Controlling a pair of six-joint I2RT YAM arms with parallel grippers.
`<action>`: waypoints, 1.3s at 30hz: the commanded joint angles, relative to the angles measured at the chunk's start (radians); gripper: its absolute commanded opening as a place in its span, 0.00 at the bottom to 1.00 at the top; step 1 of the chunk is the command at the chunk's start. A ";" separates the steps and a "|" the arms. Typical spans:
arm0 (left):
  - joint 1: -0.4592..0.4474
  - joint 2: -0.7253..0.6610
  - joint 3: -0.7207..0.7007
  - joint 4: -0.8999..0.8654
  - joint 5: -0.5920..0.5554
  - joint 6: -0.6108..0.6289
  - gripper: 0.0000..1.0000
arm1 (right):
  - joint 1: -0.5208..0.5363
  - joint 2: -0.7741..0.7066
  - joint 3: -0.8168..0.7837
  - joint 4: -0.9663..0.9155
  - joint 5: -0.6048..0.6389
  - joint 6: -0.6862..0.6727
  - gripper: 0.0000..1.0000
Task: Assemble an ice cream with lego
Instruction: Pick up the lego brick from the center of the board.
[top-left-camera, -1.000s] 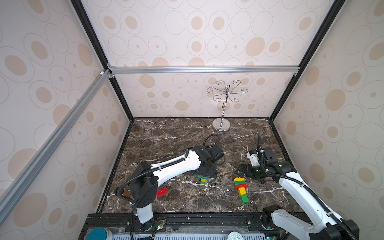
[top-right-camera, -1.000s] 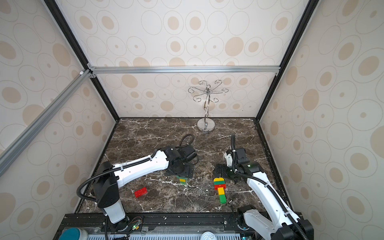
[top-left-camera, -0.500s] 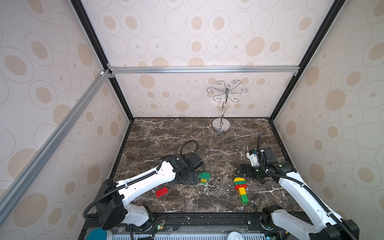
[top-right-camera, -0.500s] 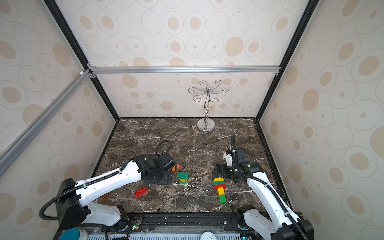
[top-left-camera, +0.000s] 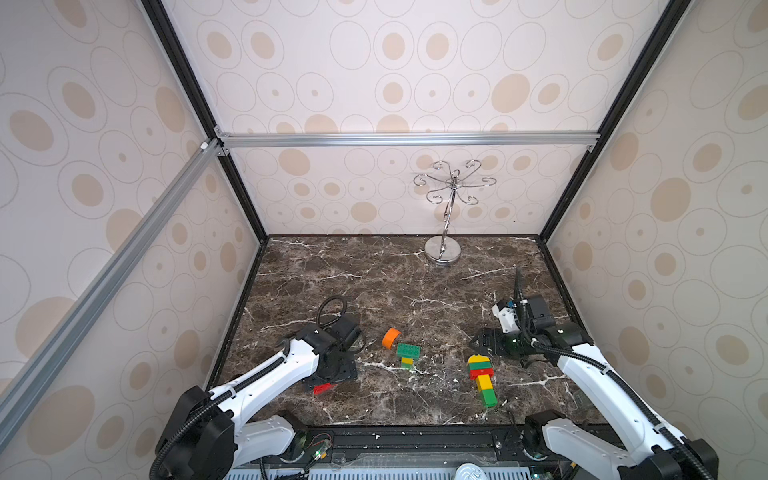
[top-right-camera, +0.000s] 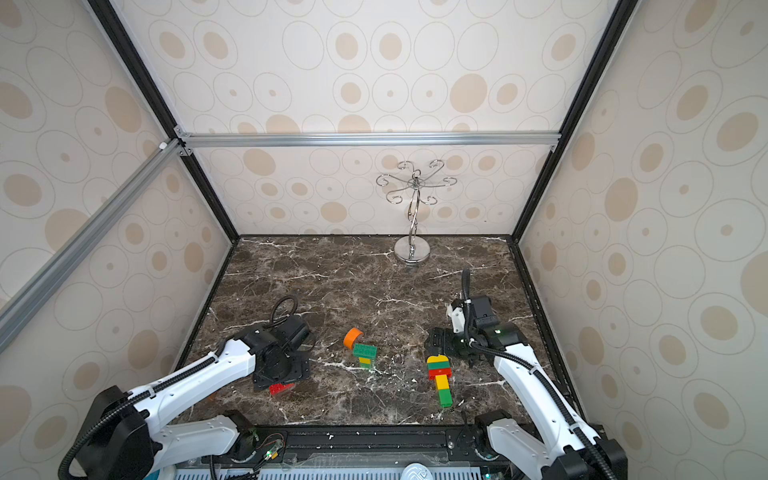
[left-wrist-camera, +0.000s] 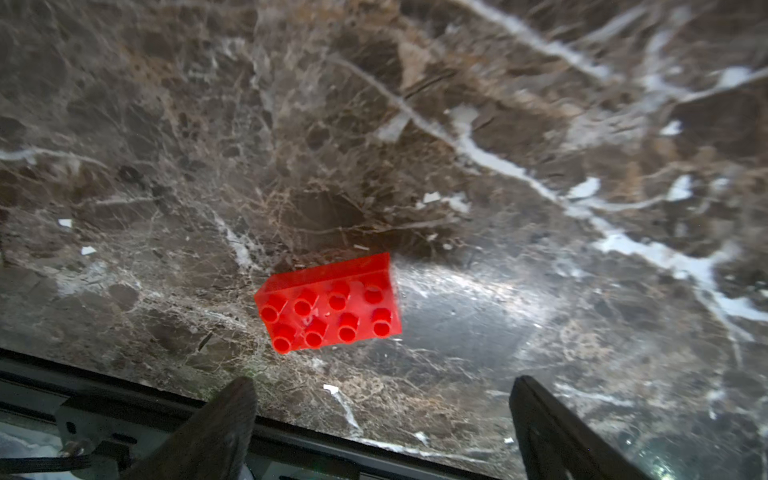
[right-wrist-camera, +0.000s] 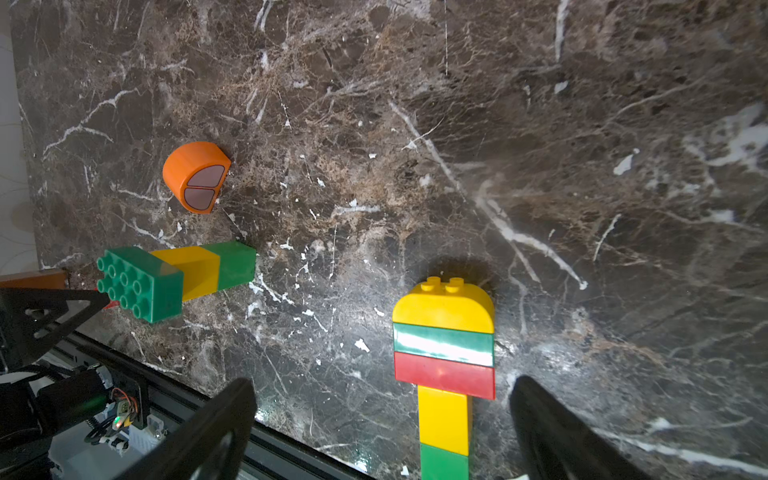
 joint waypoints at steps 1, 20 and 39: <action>0.049 0.000 -0.009 0.062 0.042 0.034 0.94 | -0.007 0.002 0.004 -0.008 -0.006 -0.018 0.98; 0.212 -0.058 -0.116 0.100 0.111 0.107 0.86 | -0.007 0.006 0.005 -0.007 -0.004 -0.016 0.98; 0.222 -0.087 -0.169 0.172 0.113 0.071 0.73 | -0.006 -0.003 0.005 -0.010 -0.001 -0.016 0.99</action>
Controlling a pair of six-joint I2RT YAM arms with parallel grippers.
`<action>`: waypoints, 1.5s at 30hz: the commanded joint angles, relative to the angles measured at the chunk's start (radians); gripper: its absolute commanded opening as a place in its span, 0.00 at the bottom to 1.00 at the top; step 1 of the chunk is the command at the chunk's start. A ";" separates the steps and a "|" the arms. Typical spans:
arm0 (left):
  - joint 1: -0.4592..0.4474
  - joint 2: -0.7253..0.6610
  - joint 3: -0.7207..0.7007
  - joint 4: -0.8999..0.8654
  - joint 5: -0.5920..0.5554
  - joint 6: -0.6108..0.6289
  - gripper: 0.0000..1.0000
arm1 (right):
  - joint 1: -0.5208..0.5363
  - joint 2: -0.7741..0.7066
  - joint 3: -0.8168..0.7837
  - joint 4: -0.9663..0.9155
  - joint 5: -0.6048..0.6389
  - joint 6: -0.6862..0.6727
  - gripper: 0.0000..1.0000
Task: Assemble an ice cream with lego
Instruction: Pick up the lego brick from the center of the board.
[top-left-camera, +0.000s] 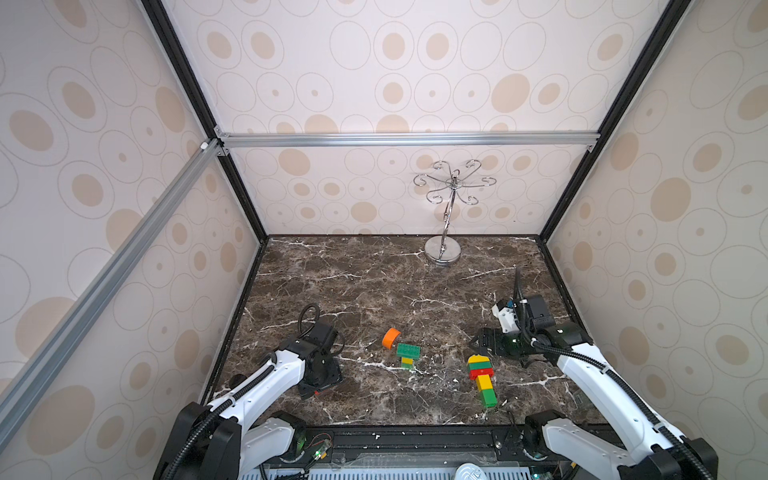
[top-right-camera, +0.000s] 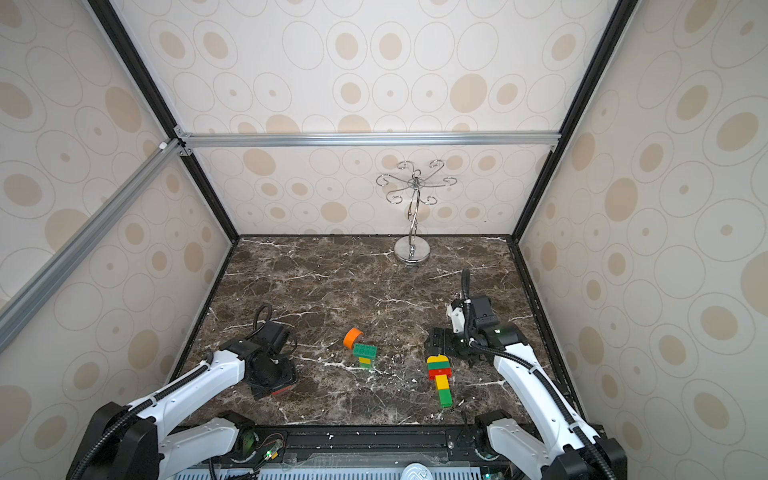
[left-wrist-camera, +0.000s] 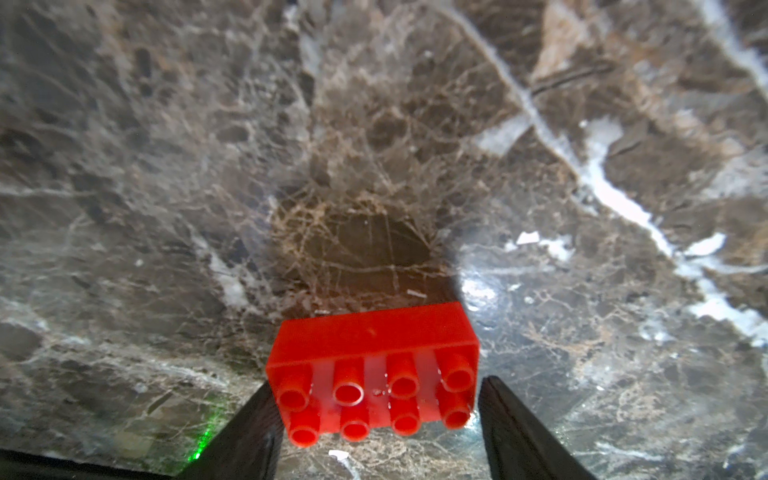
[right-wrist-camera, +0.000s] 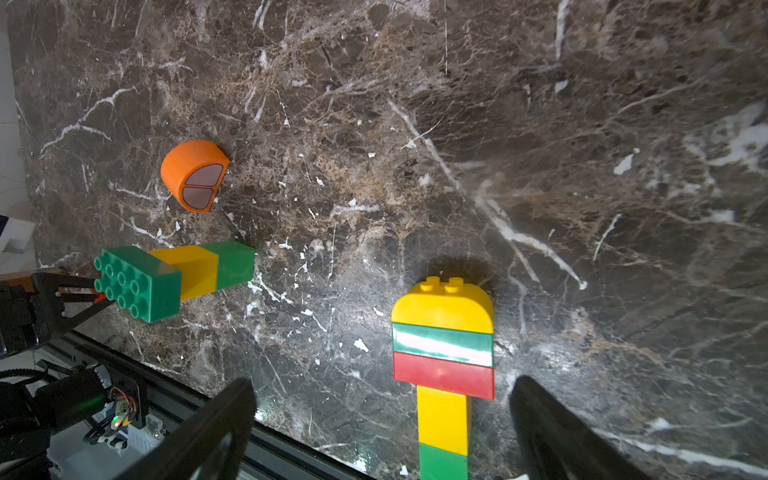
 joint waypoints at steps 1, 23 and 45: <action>0.009 -0.016 0.012 0.007 -0.014 -0.019 0.72 | -0.007 -0.007 0.004 -0.011 -0.001 -0.012 0.99; 0.004 -0.007 0.022 0.016 -0.058 0.001 0.73 | -0.007 0.001 0.003 -0.008 -0.002 -0.013 0.98; -0.083 0.028 0.074 -0.017 -0.126 -0.016 0.46 | -0.007 -0.007 0.001 -0.001 -0.004 -0.014 0.98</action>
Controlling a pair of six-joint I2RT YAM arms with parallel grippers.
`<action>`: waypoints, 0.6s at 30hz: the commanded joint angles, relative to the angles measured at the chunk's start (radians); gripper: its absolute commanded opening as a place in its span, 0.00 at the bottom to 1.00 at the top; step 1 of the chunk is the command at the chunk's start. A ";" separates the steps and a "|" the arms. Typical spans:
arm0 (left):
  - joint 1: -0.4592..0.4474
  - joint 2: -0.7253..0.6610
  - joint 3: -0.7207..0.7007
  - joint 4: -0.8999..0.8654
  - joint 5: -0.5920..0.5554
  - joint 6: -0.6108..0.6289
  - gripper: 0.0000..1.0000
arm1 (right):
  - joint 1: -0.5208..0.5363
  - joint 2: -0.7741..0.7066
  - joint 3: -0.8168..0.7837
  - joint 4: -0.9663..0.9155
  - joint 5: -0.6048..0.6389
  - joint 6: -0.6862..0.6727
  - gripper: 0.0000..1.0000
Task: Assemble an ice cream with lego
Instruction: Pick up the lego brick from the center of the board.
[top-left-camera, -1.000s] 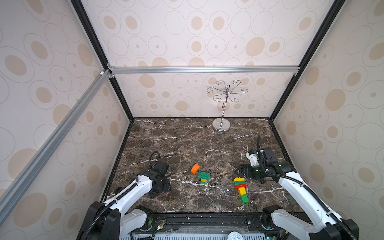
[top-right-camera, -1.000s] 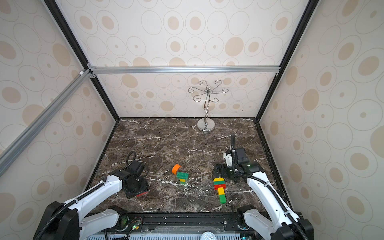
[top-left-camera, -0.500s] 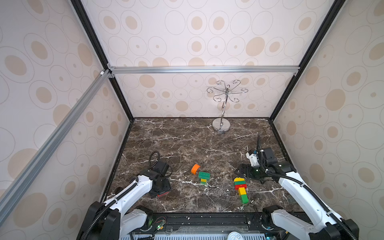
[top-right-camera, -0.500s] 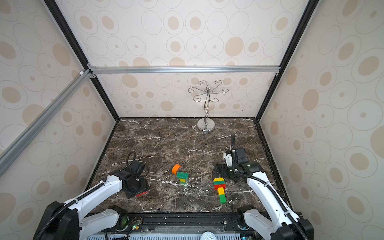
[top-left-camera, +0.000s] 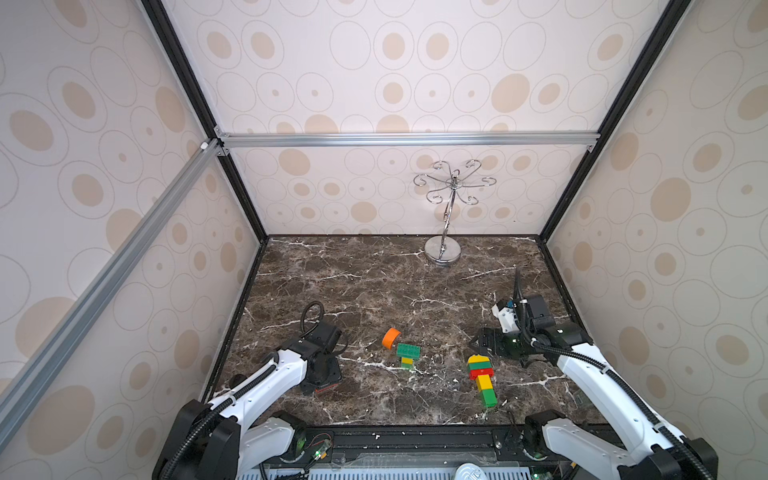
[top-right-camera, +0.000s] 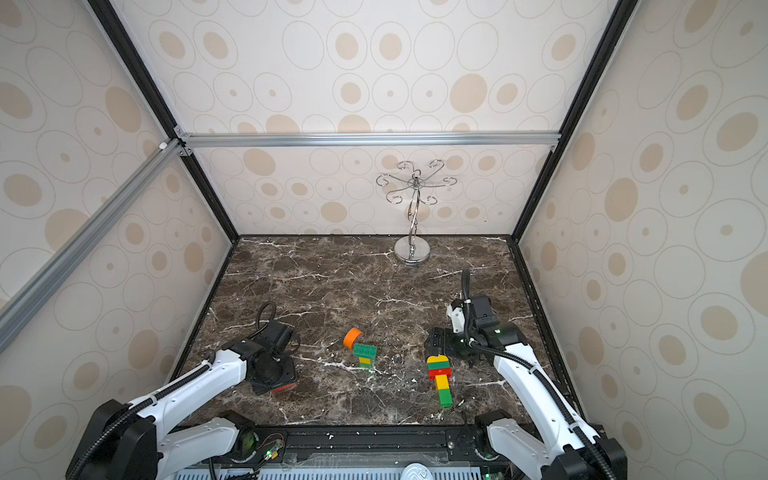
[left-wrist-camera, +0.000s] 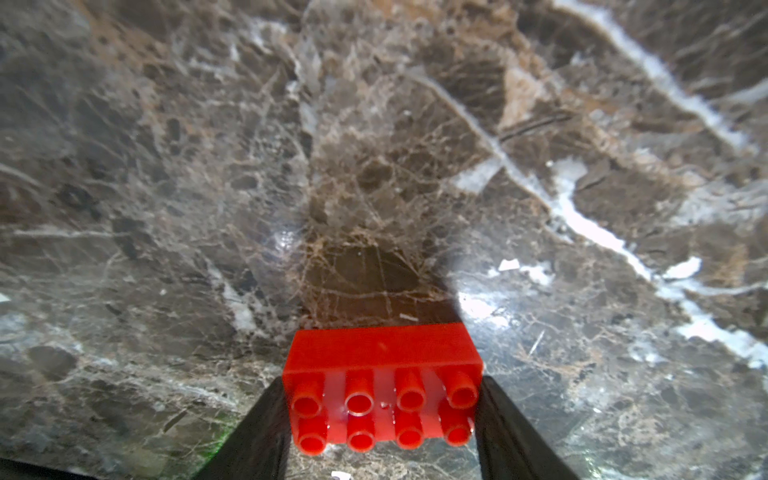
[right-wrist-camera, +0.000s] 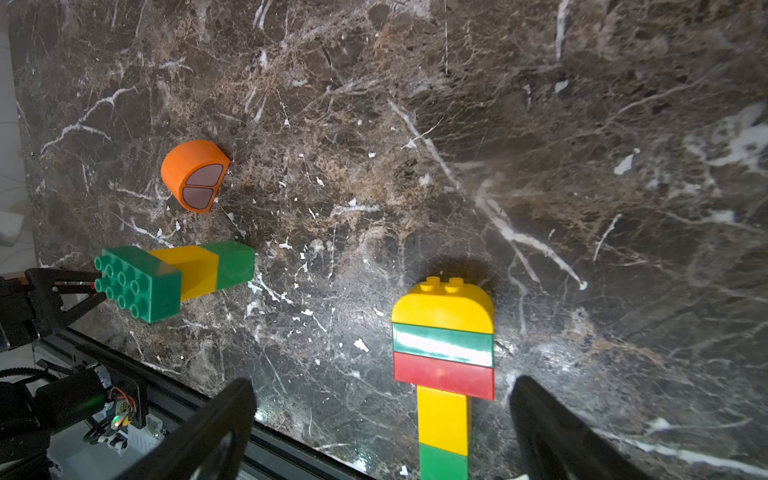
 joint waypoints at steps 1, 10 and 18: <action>-0.029 0.015 0.067 -0.038 -0.053 -0.011 0.46 | -0.007 -0.007 0.000 -0.001 -0.005 -0.013 0.98; -0.068 0.091 0.054 -0.010 -0.056 0.000 0.55 | -0.007 -0.011 0.000 -0.001 -0.005 -0.013 0.99; -0.088 0.124 0.081 -0.024 -0.091 0.002 0.69 | -0.007 -0.011 0.000 0.000 -0.005 -0.012 0.98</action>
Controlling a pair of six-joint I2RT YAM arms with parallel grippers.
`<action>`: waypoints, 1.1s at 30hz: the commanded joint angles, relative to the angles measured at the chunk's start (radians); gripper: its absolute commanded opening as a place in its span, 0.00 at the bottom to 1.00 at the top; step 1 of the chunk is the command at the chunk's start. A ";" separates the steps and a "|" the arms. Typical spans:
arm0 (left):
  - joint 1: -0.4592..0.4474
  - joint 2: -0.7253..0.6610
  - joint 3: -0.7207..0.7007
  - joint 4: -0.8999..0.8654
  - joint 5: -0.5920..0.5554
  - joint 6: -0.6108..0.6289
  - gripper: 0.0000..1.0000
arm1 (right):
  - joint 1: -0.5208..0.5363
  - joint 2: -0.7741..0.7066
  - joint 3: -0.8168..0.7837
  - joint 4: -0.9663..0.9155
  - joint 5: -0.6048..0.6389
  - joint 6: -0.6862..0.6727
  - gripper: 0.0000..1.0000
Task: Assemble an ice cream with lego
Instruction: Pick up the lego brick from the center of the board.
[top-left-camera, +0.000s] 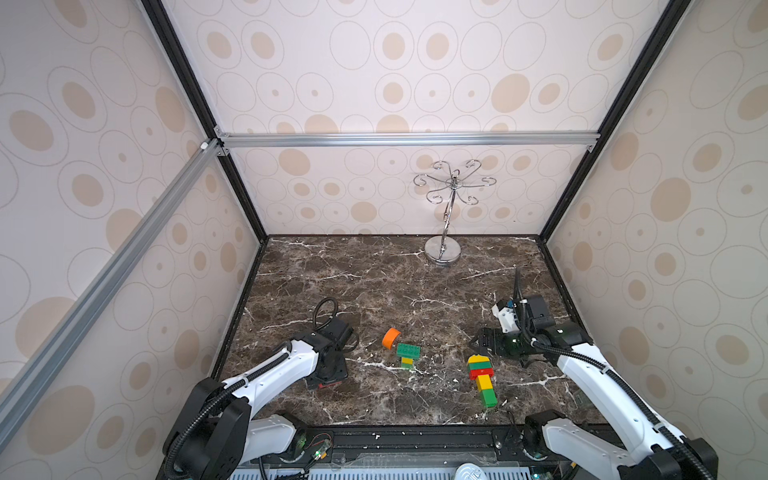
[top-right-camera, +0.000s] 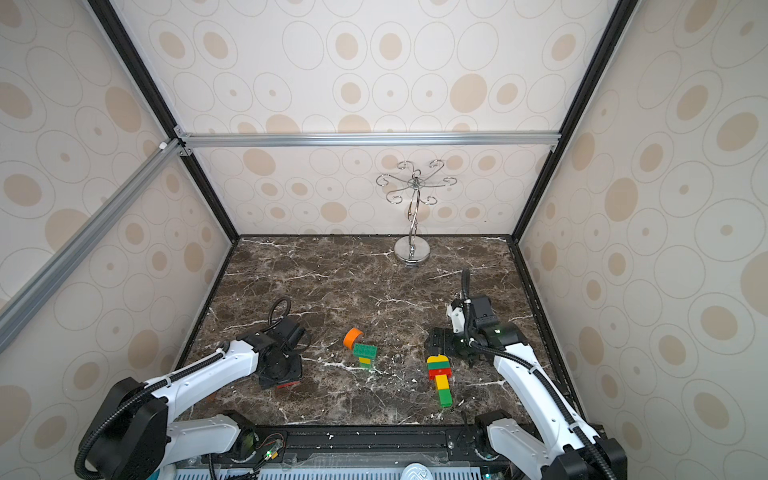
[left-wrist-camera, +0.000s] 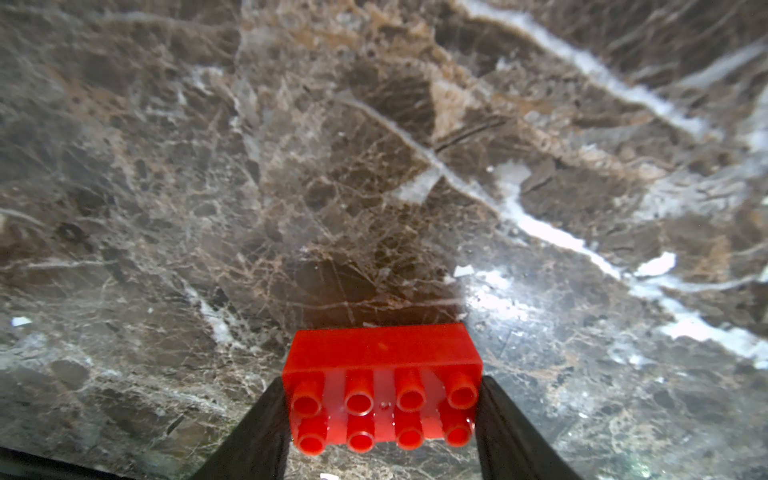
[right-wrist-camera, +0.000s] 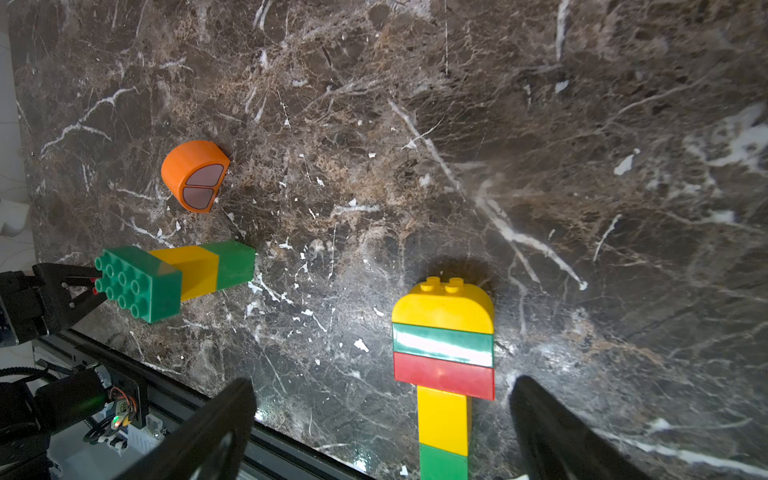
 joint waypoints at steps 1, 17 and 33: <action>-0.007 0.015 0.016 -0.022 -0.038 0.000 0.71 | -0.007 -0.011 0.000 -0.002 -0.004 -0.012 0.98; -0.009 0.021 -0.002 0.004 -0.035 -0.003 0.65 | -0.007 -0.015 0.002 -0.006 -0.006 -0.011 0.98; -0.014 -0.038 0.013 0.004 -0.009 -0.026 0.46 | -0.007 -0.020 0.000 -0.004 -0.007 -0.011 0.98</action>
